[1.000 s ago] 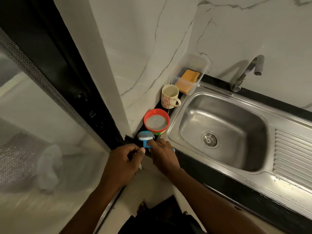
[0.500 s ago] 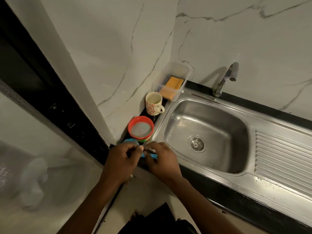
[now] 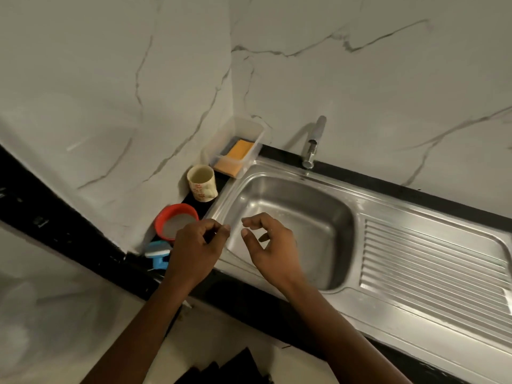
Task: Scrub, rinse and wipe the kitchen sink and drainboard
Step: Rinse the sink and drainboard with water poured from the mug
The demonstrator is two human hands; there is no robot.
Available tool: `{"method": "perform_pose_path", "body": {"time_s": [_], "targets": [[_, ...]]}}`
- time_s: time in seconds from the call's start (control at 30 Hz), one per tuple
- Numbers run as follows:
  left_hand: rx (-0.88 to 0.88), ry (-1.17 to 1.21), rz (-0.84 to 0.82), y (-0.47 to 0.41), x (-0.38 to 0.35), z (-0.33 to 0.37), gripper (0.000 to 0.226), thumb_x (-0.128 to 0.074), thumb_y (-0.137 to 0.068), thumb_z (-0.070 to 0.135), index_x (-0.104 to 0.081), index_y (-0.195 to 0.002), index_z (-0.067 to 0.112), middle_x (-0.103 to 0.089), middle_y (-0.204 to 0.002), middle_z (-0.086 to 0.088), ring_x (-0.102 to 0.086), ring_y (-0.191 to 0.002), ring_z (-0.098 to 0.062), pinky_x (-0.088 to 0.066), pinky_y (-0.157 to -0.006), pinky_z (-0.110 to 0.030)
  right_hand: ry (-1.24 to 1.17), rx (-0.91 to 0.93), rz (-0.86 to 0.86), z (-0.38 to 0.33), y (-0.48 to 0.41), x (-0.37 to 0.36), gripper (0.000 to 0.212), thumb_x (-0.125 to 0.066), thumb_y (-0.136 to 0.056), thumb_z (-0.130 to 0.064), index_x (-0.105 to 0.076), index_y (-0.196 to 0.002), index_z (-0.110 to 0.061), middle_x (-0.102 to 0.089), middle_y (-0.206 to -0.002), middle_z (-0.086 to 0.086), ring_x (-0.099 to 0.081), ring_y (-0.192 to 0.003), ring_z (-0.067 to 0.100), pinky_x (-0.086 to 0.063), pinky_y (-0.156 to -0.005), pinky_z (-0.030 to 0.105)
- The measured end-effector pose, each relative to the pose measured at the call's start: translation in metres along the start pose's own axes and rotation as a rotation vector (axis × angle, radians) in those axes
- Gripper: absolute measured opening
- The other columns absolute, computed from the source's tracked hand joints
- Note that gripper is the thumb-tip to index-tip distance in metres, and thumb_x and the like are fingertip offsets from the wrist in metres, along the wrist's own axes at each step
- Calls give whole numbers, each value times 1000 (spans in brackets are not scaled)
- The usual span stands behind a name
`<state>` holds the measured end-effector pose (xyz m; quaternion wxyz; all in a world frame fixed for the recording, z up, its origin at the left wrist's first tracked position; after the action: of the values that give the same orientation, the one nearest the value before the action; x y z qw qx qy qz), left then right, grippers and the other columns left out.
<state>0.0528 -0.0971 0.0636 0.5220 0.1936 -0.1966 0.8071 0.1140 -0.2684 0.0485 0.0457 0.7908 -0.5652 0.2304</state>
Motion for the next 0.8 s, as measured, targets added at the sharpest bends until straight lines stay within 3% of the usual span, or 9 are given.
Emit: {"method": "perform_pose_path", "body": {"time_s": [0.13, 0.3, 0.4, 0.53, 0.67, 0.8], "targets": [[2, -19, -41, 1, -25, 11, 25, -69, -99, 33, -69, -75, 25, -65, -61, 6, -64, -58, -13, -57, -60, -41, -54, -40, 24, 13, -4, 17, 9, -69, -98, -28, -69, -105, -31, -72, -108, -23, -66, -108, 3, -59, -82, 35], [12, -27, -84, -7, -46, 14, 20, -70, -98, 32, -71, -78, 27, -69, -67, 7, -67, -66, -12, -57, -66, -38, -68, -119, 42, 24, -14, 26, 9, -68, -98, -26, -71, -106, -30, -72, -104, -21, -66, -105, 0, -58, -82, 30], [8, -21, -121, -19, -52, 15, 17, -69, -98, 31, -72, -81, 28, -72, -73, 11, -69, -74, -8, -58, -72, -35, -73, -175, 59, 28, -23, 25, 8, -68, -98, -27, -71, -104, -31, -71, -99, -20, -68, -88, 2, -57, -74, 24], [-4, 17, -145, -39, -55, 9, 16, -70, -97, 25, -73, -82, 27, -73, -77, 12, -70, -78, -8, -57, -73, -33, -74, -223, 74, 35, -39, 15, 7, -67, -98, -31, -70, -104, -32, -70, -98, -16, -66, -66, 10, -58, -66, 31], [27, 29, -152, -66, -47, -8, 16, -71, -97, 23, -71, -82, 28, -72, -80, 17, -68, -81, -2, -51, -70, -28, -28, -249, 90, 39, -64, -4, 9, -66, -98, -29, -69, -107, -27, -70, -101, -16, -65, -93, 1, -49, -71, 11], [76, 36, -98, -91, -29, -30, 8, -71, -97, 24, -72, -89, 25, -71, -78, 14, -66, -82, 5, -47, -68, -22, -10, -255, 40, 41, -96, -36, 19, -66, -99, -38, -64, -112, -25, -69, -112, -16, -67, -97, 1, -57, -82, 27]]}}
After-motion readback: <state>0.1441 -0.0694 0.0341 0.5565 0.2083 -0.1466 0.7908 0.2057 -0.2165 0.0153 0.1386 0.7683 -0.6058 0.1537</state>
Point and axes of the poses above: each hand's wrist, its own y-axis away from the middle knuckle, its own x-axis out of the back of the hand, z = x × y, the point moved 2 cm from there along -y, towards the middle knuckle
